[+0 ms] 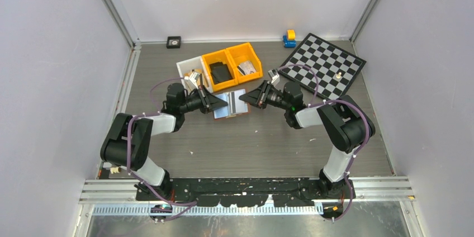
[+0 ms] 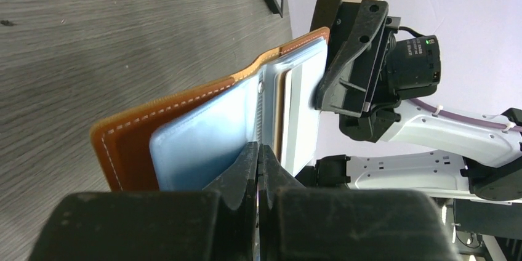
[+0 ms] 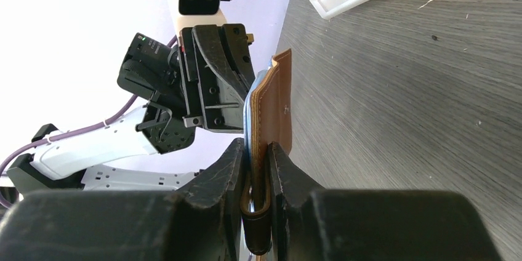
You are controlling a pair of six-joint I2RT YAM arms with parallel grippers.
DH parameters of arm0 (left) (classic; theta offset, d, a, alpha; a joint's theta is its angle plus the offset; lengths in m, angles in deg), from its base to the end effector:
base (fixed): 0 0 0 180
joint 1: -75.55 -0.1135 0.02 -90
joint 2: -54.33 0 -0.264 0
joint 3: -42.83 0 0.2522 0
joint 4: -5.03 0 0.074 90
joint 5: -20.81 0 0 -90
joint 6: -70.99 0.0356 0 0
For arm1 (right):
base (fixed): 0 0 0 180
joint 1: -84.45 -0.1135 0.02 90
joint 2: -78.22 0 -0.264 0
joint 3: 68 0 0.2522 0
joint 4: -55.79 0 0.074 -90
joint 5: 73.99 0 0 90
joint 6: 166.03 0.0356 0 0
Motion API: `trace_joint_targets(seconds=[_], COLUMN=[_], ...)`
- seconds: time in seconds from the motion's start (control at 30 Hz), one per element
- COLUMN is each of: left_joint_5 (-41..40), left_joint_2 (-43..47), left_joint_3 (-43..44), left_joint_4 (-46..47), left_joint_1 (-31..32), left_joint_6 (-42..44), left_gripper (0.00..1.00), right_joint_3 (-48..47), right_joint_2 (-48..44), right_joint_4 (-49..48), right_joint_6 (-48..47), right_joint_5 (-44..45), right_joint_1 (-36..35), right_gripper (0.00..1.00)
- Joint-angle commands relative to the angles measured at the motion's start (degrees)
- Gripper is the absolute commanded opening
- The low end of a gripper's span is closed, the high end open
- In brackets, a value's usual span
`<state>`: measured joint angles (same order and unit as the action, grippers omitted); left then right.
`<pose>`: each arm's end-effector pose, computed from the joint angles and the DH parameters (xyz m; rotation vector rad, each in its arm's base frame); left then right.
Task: Take the credit cards out of the card holder
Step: Remove the credit card from the card holder.
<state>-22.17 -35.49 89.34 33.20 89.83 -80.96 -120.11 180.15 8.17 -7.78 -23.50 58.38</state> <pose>0.2819 -0.0986 0.1788 -0.1981 2.0879 -1.6211 0.2943 0.1692 0.1752 0.0685 1.9372 1.7401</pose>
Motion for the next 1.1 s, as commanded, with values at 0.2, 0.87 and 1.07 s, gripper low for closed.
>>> trace_joint_targets(seconds=[0.2, 0.87, 1.07], left_joint_5=[3.5, 2.6, 1.1], left_joint_2=[-1.5, -1.6, -1.4], left_joint_3=[1.3, 5.0, 5.8], left_joint_4=[7.7, -4.0, -8.4], left_joint_1=[2.5, 5.5, 5.5], left_joint_6=[-2.3, 4.0, 6.3], left_gripper=[0.22, 0.21, 0.20], right_joint_3=[-0.7, -2.5, -2.6], right_joint_2=[-0.9, -3.6, -5.1], right_joint_4=[-4.8, 6.8, 7.2], right_joint_6=[0.9, -7.2, -8.2], right_joint_5=[-0.2, 1.2, 1.2], right_joint_1=[0.2, -2.1, -3.9], right_gripper=[0.17, 0.18, 0.19])
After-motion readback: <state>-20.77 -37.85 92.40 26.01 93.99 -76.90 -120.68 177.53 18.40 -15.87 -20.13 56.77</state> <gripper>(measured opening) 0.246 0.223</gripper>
